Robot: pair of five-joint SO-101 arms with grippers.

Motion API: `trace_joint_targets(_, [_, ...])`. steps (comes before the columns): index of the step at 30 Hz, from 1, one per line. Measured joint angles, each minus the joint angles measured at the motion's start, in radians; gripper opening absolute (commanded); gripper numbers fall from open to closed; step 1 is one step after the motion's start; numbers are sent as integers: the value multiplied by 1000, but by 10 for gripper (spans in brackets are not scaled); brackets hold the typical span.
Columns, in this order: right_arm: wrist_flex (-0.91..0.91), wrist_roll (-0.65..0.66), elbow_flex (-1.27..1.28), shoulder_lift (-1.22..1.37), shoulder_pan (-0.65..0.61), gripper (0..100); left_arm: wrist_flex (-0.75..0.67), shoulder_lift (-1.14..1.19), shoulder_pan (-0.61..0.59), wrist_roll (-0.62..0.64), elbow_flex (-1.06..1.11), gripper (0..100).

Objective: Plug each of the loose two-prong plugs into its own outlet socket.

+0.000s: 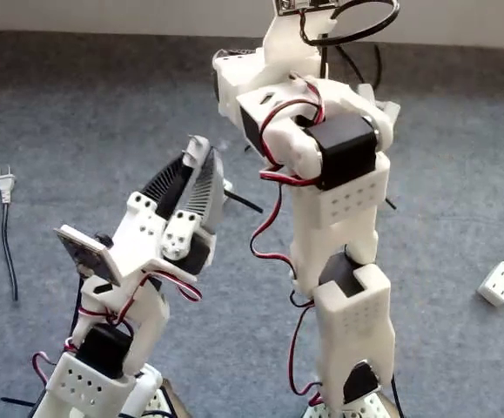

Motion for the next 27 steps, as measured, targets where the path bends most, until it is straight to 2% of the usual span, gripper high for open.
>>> trace_joint_targets(6, [0, 0, 83, -190, -52, 6, 0, 0, 40, 0, 18, 5])
trace_joint_targets(12, [0, 6, 480, -476, -192, 6, 0, 0, 35, 0, 18, 5])
trace_joint_targets(17, [-8, 83, 752, -675, -307, 6, 0, 0, 35, 0, 18, 5])
trace_joint_targets(23, [-69, 149, 1039, -813, -327, 6, 0, 0, 38, 0, 18, 5])
trace_joint_targets(27, [-195, 160, 1241, -875, -327, 6, 0, 0, 37, 0, 18, 5])
